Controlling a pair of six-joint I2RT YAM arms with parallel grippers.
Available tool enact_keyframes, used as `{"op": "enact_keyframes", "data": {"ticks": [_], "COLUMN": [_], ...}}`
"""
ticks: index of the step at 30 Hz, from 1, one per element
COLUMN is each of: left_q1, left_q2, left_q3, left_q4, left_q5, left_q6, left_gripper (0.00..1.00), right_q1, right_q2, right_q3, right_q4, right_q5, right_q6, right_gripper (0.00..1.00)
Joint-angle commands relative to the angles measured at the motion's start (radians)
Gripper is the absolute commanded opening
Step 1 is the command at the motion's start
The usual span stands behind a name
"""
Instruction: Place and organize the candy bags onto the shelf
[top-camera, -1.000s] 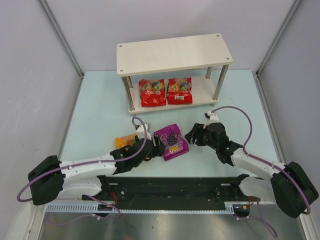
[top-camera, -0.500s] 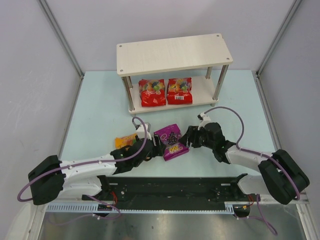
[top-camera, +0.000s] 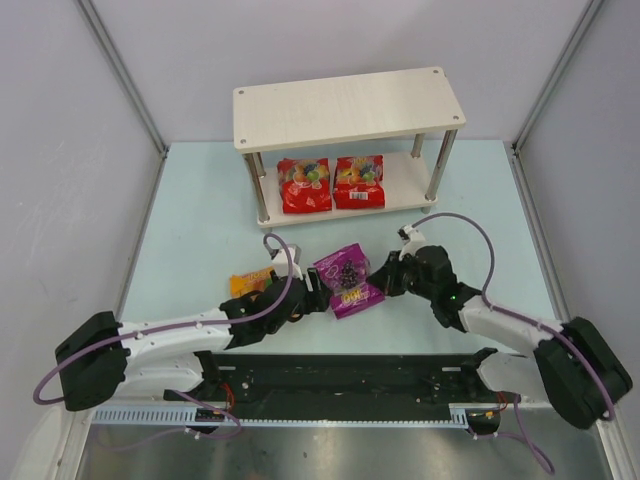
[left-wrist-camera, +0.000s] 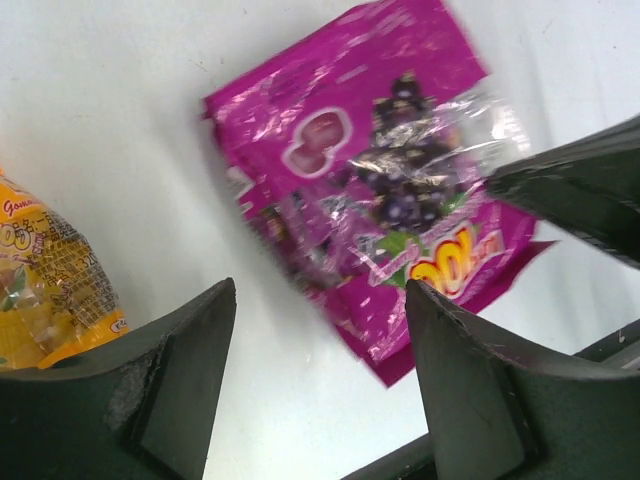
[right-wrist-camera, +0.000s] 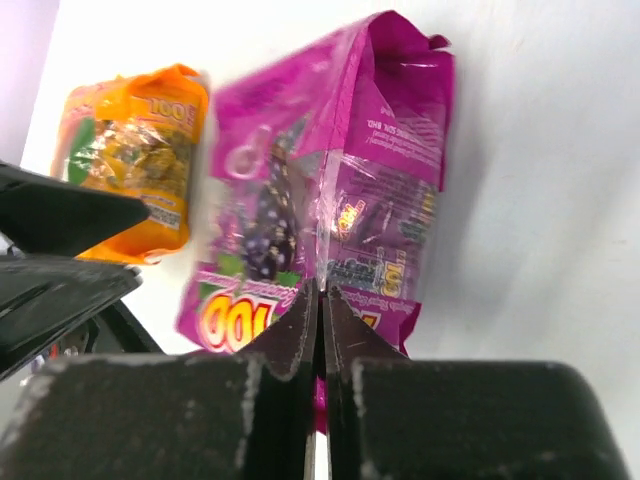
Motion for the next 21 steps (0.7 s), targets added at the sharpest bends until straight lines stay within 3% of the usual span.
{"op": "enact_keyframes", "data": {"ticks": [1,7,15,21], "left_q1": [-0.006,-0.006,-0.004,-0.003], "left_q2": [-0.028,-0.037,-0.068,-0.084], "left_q3": [0.009,0.009,0.006,0.003], "left_q4": [0.018,0.013,-0.017,-0.030], "left_q5": [-0.005,-0.011,-0.029,-0.047], "left_q6": [0.003,0.013,0.025,0.033], "left_gripper": [0.74,0.74,0.74,0.75], "right_q1": [-0.003,0.011,0.145,0.228], "right_q2": [-0.216,-0.286,-0.100,-0.017], "right_q3": [0.092,0.270,0.511,0.584], "right_q4": [-0.121,-0.521,-0.801,-0.903], "right_q5": [0.140,0.420,0.794,0.853], "right_q6": [-0.111,-0.269,-0.283,-0.357], "right_gripper": [0.00,0.00,0.00,0.00]}}
